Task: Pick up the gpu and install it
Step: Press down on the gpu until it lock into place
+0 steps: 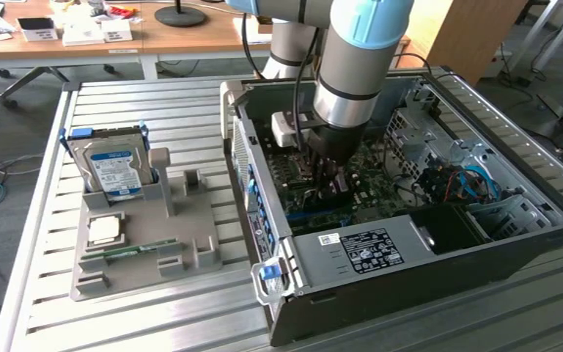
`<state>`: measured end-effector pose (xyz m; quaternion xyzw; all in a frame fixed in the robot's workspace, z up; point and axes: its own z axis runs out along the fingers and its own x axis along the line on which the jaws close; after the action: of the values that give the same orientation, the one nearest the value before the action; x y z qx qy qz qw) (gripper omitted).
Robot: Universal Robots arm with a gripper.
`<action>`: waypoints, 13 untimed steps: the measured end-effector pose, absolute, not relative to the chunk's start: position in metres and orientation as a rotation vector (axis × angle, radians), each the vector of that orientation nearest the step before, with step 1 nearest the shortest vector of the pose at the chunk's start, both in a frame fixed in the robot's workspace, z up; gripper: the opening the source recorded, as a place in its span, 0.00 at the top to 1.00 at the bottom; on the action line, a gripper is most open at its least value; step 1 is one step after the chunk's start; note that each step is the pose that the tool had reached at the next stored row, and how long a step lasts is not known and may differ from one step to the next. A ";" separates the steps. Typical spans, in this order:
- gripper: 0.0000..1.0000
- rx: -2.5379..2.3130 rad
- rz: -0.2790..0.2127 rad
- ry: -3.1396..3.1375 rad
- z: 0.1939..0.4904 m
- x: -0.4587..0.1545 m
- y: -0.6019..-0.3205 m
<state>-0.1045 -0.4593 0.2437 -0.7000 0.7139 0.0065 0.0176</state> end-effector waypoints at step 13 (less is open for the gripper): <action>0.73 -2.162 -0.050 2.208 0.243 -0.100 -0.461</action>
<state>-0.1005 -0.4615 0.2429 -0.6993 0.7142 -0.0162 0.0254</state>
